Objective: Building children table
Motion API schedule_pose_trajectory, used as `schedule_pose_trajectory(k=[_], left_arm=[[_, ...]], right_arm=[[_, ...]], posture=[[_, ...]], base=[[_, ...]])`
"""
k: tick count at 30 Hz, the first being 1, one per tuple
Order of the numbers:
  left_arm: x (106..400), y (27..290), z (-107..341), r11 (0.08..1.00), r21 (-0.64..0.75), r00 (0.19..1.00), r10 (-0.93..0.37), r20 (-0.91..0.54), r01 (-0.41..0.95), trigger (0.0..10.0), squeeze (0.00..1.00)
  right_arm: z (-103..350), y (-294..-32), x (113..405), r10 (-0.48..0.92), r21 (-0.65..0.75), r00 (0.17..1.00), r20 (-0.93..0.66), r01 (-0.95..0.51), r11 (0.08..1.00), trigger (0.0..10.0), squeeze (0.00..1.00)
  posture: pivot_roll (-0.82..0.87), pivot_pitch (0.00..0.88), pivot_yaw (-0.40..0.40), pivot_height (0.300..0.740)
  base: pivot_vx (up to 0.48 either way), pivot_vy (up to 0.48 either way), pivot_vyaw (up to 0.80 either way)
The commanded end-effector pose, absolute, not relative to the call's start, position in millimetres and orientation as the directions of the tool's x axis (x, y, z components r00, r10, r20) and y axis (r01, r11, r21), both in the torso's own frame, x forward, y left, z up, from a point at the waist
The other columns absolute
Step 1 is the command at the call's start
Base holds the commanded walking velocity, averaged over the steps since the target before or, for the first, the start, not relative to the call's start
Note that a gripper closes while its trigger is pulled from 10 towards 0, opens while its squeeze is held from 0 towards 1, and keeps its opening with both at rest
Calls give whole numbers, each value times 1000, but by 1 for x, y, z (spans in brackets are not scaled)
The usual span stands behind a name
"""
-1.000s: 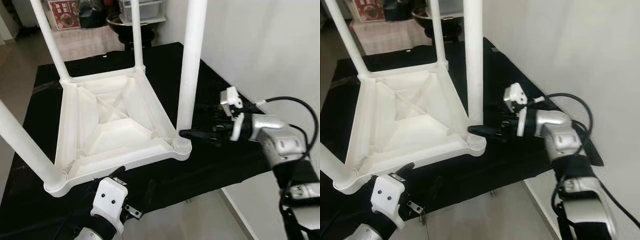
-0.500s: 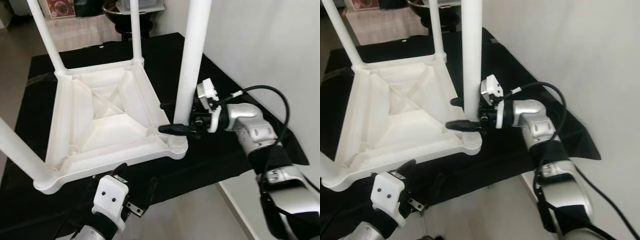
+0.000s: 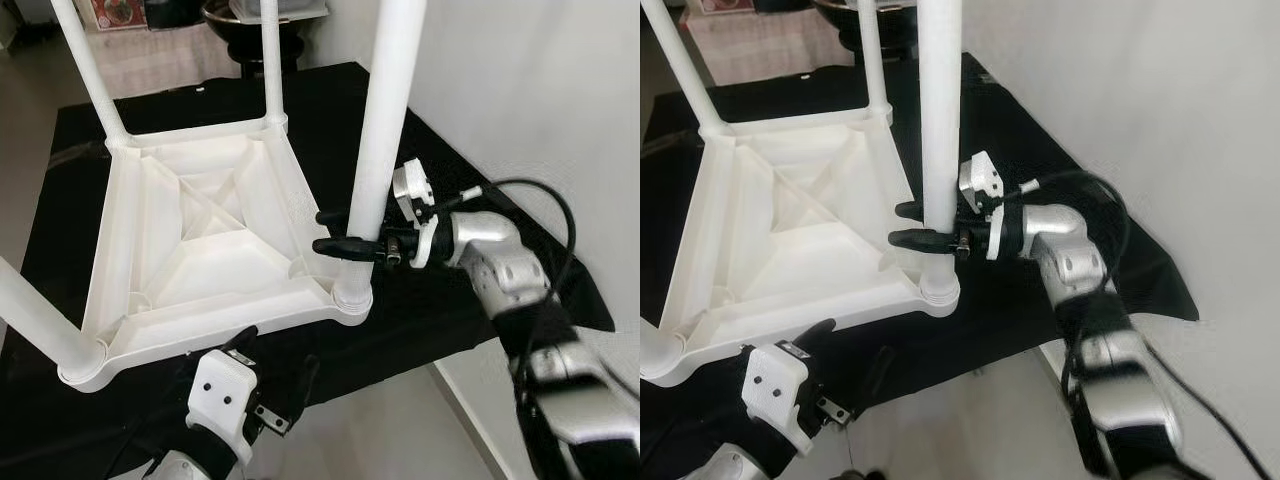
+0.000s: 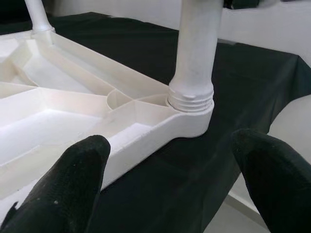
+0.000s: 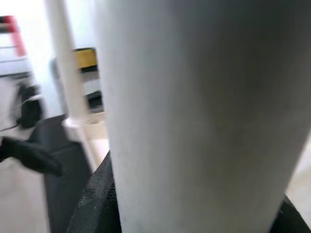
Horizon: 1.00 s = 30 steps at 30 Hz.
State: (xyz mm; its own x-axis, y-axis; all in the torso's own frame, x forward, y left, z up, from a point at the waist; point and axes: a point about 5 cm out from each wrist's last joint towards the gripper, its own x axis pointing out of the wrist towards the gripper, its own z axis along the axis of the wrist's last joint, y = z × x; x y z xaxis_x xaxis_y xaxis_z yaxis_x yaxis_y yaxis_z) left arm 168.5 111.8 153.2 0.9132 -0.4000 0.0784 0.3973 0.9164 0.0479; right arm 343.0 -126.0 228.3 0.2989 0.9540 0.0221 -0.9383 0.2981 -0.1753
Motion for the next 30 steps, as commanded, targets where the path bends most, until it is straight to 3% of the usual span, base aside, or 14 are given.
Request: schedule_pose_trajectory(k=[1,2,4,5,6,7,8,19,20,22,23,27,28,30], left_arm=[[166,111,154,916,28,912,-401,82,400,10000,0],[166,111,154,916,22,913,-400,83,400,10000,0],[166,111,154,916,22,913,-400,83,400,10000,0],[166,112,154,917,12,914,-398,83,399,10000,0],[166,114,153,921,-12,918,-387,86,389,10000,0],[166,114,153,921,-12,918,-387,86,389,10000,0],[166,116,151,926,-35,924,-373,83,377,10000,0],[171,116,148,923,-43,922,-379,80,383,10000,0],[172,116,148,924,-47,923,-376,83,380,10000,0],[173,116,148,923,-51,922,-377,85,382,10000,0],[174,116,148,922,-53,922,-378,86,384,10000,0],[175,114,148,917,-53,917,-389,92,395,10000,0],[175,114,148,917,-53,917,-389,92,395,10000,0],[175,114,148,918,-55,917,-387,96,393,10000,0]], right_arm=[[200,-126,343,911,-83,410,-49,-910,405,0,0],[193,-125,345,837,-65,545,-41,-838,542,0,0],[193,-125,345,837,-65,545,-41,-838,542,0,0],[186,-130,349,632,-92,774,-42,-632,769,0,0],[178,-130,338,483,-88,874,-48,-485,870,0,0],[178,-130,338,483,-88,874,-48,-485,870,0,0],[174,-128,325,379,-92,924,-52,-382,919,0,0],[174,-98,318,498,-84,865,-64,-502,861,0,0],[176,-91,316,530,-82,846,-50,-532,843,10000,0],[180,-82,314,618,-60,786,-22,-618,784,10000,0],[185,-78,313,668,-57,744,12,-667,743,10000,992],[209,-79,316,844,-44,531,76,-844,534,10000,1000],[209,-79,316,844,-44,531,76,-844,534,10000,1000],[213,-85,319,925,-142,379,14,-915,377,10000,1000]], posture=[[-16,214,-28,740],[-16,214,-28,740],[-16,214,-28,740],[-27,217,-27,740],[-27,222,-21,740],[-27,222,-21,740],[-39,218,-13,740],[-26,211,-22,740],[-31,210,-15,740],[-29,208,-16,740],[-28,207,-16,740],[-18,202,-24,740],[-18,202,-24,740],[-17,199,-29,740]], base=[[0,0,0],[0,0,0],[0,0,0],[0,0,0],[0,0,0],[0,0,0],[0,0,0],[0,0,0],[0,0,0],[0,0,0],[0,0,0],[0,0,0],[0,0,0],[0,0,0]])
